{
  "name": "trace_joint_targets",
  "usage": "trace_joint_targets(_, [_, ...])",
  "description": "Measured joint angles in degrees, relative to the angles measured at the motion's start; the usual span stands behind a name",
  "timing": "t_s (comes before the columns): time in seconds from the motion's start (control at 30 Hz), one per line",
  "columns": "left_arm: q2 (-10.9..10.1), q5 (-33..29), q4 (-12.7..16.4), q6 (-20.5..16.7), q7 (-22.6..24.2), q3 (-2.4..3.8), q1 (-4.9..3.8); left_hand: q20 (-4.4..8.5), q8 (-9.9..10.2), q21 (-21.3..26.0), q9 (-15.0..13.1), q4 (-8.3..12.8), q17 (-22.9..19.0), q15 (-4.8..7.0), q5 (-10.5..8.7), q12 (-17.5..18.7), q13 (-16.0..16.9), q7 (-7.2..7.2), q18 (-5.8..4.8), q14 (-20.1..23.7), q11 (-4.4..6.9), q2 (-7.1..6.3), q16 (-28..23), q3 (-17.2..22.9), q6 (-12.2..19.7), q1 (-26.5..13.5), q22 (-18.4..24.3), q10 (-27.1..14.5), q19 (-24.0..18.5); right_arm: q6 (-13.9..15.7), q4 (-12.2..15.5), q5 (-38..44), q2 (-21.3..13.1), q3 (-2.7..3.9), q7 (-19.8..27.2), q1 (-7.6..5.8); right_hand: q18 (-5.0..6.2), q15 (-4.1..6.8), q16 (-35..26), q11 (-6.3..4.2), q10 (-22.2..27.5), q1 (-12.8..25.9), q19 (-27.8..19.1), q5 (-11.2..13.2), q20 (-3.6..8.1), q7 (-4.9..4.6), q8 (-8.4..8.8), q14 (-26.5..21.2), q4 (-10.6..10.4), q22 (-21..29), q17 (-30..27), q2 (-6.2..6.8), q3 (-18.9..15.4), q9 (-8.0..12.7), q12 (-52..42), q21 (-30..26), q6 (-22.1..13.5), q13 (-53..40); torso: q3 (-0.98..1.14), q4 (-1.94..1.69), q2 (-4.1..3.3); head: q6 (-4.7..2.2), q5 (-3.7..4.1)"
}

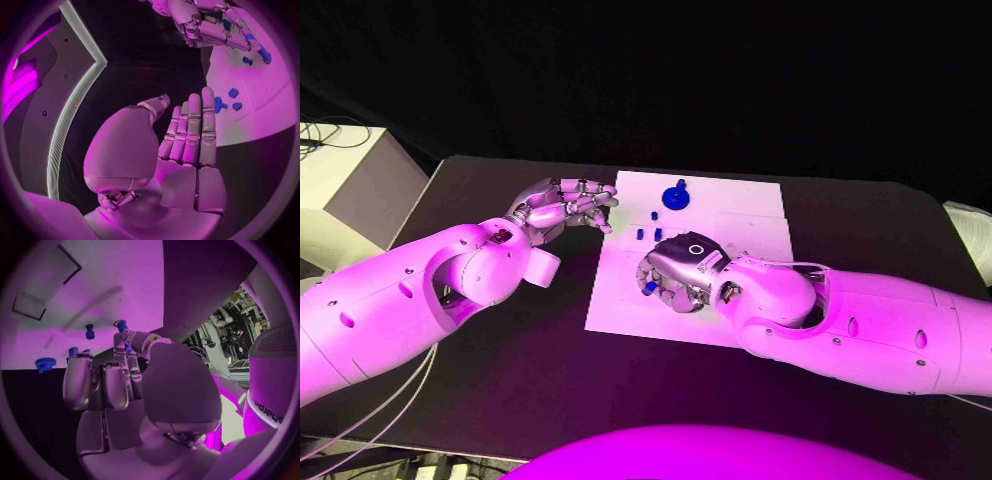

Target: Assemble the parts on the task board

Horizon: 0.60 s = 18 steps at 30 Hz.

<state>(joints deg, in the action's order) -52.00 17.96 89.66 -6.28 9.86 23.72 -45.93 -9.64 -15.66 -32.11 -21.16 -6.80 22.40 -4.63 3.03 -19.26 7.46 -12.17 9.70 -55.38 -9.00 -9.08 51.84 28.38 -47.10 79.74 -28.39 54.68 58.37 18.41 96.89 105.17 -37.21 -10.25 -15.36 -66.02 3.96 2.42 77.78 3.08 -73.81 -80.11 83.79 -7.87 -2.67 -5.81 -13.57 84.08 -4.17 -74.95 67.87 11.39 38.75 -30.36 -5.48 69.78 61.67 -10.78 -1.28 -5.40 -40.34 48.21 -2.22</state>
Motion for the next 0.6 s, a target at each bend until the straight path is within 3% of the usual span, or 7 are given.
trace_joint_targets(0.6, [-0.03, 0.00, -0.01, 0.04, -0.15, -0.01, 0.00, 0.00, 0.00, 0.00, 0.00, 0.00, -0.01, 0.00, 0.00, 0.00, 0.01, 0.00, 0.00, 0.00, 0.00, 0.00, 0.00, 0.00, 0.00, 0.00, -0.01, 0.00, -0.01, 0.04, 0.14, 3.00, 0.14, -0.06, -1.25, 0.09, 0.00, 0.15, 0.00, -0.01, -0.01, 0.41, 0.00, 0.45, 0.00, 0.00, 0.00, -0.15, 0.17, 0.02, 0.07, -0.03, 0.15, 0.00, 0.00, 0.23, 0.00, 0.01, -0.03, -0.01, 0.01, 0.05, -0.13])
